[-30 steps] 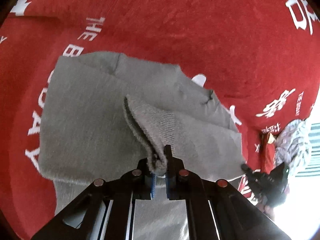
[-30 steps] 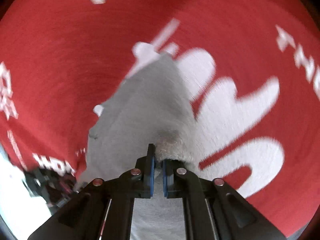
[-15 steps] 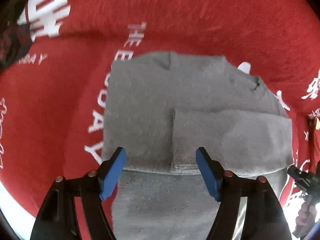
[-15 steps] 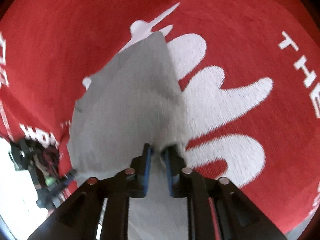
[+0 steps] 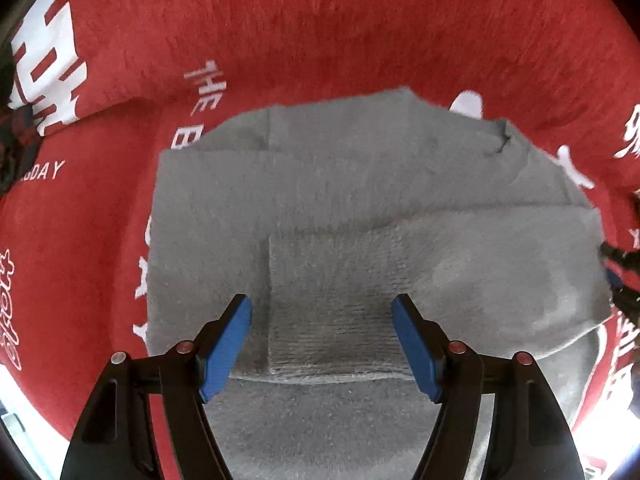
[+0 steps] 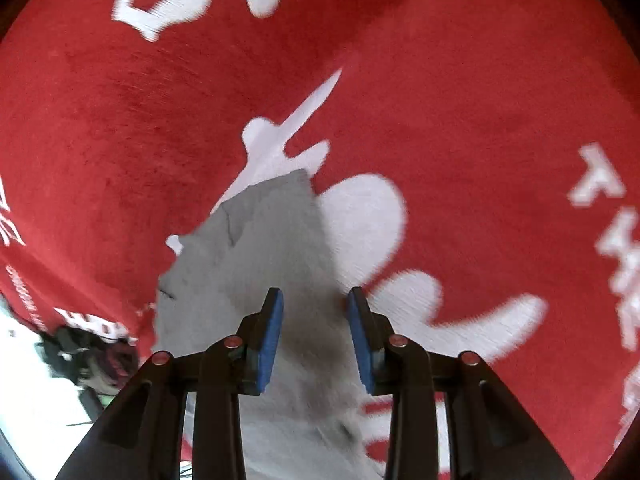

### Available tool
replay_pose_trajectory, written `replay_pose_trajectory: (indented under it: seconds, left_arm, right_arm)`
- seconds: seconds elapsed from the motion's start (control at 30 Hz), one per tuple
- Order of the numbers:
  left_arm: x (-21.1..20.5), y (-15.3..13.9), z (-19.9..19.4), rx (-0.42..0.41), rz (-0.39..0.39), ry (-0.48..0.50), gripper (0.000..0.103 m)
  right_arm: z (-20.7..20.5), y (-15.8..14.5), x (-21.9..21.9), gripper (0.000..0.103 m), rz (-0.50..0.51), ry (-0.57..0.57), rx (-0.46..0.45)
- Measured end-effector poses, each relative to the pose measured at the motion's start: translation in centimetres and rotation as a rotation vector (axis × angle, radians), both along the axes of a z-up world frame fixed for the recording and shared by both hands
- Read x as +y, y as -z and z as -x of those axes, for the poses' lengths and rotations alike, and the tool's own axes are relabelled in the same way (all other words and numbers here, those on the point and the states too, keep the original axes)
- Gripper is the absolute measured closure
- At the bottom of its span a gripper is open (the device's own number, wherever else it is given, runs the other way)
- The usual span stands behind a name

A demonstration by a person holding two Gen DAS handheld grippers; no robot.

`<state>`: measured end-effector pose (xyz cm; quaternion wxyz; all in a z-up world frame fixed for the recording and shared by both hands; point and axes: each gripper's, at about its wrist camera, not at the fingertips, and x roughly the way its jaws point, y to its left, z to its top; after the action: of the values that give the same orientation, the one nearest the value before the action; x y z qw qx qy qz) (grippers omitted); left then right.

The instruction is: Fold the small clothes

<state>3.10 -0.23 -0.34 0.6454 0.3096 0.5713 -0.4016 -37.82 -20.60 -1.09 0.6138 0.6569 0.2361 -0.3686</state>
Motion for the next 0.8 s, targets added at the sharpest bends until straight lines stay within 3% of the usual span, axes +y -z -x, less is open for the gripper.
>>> replay_pose_trajectory:
  seconds: [0.07, 0.1, 0.13, 0.23, 0.3, 0.33, 0.47, 0.63, 0.8]
  left_arm:
    - [0.3, 0.3, 0.0, -0.003, -0.007, -0.01, 0.03]
    - [0.5, 0.3, 0.0, -0.003, -0.006, -0.016, 0.03]
    - [0.5, 0.3, 0.0, -0.004, -0.006, -0.018, 0.03]
    - [0.5, 0.4, 0.2, -0.023, -0.01, -0.004, 0.028]
    - [0.4, 0.5, 0.4, -0.042, -0.009, 0.015, 0.027]
    - [0.3, 0.6, 0.5, -0.045, -0.01, 0.019, 0.027]
    - [0.0, 0.6, 0.5, -0.063, -0.019, 0.023, 0.021]
    - [0.9, -0.1, -0.1, -0.11, -0.038, 0.033, 0.021]
    - [1.4, -1.0, -0.7, -0.107, -0.034, 0.006, 0.021]
  right_arm:
    - [-0.2, 0.1, -0.6, 0.068, -0.014, 0.0, -0.049]
    - [-0.4, 0.0, -0.8, 0.09, -0.024, -0.018, -0.055]
    - [-0.8, -0.7, -0.9, 0.095, -0.012, -0.053, -0.042]
    - [-2.0, -4.4, -0.4, 0.095, 0.128, -0.187, 0.078]
    - [-2.5, -5.3, 0.0, 0.095, 0.173, -0.236, 0.156]
    - [-2.9, -5.2, 0.1, 0.095, 0.193, -0.277, 0.23]
    - [-3.3, -2.9, 0.3, 0.094, 0.187, -0.329, 0.38]
    - [-1.5, -3.7, 0.7, 0.091, 0.156, -0.208, 0.397]
    - [-0.7, -6.3, 3.1, 0.091, 0.171, -0.234, 0.387]
